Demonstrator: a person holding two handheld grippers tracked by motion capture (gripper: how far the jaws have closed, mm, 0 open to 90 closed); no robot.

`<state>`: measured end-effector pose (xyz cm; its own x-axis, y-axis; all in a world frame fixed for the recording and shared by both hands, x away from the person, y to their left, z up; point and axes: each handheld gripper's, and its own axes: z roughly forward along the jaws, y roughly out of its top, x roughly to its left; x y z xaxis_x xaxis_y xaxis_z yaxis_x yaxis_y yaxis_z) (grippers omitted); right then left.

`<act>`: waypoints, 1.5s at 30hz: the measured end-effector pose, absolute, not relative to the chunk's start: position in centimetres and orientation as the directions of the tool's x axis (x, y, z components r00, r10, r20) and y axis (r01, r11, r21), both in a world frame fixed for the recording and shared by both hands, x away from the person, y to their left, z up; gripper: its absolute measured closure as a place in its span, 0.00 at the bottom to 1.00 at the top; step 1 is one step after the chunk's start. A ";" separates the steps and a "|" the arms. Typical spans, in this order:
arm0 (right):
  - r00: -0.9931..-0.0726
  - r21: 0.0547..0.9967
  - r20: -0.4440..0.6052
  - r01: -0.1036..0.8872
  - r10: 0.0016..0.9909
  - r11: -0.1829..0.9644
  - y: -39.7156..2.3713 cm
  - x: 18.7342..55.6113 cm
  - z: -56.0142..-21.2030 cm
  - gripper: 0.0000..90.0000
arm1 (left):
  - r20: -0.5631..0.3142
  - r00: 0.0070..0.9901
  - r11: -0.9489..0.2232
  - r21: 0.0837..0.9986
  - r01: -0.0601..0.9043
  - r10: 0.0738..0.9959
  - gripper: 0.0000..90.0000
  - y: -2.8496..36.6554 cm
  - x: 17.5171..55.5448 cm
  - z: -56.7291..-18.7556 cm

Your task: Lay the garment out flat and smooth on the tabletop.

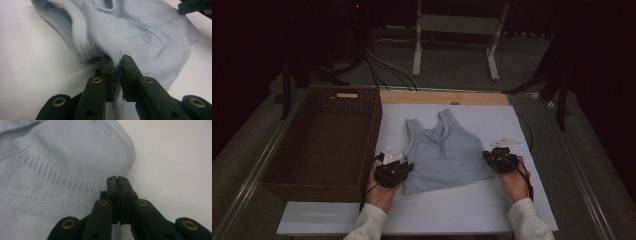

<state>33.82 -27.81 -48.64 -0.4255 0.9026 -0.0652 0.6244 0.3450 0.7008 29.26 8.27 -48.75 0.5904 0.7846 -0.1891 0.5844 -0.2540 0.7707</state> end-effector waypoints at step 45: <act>-0.455 0.598 0.018 0.718 0.890 0.355 -28.8 33.5 -50.4 0.86 | -0.169 0.608 -0.291 0.759 0.582 0.776 0.92 7.9 28.0 -48.8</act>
<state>33.53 -28.80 -50.38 -0.4553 0.8902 0.0179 0.7183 0.3554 0.5982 27.97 7.92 -48.81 0.6082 0.7755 -0.1694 0.5821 -0.2905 0.7595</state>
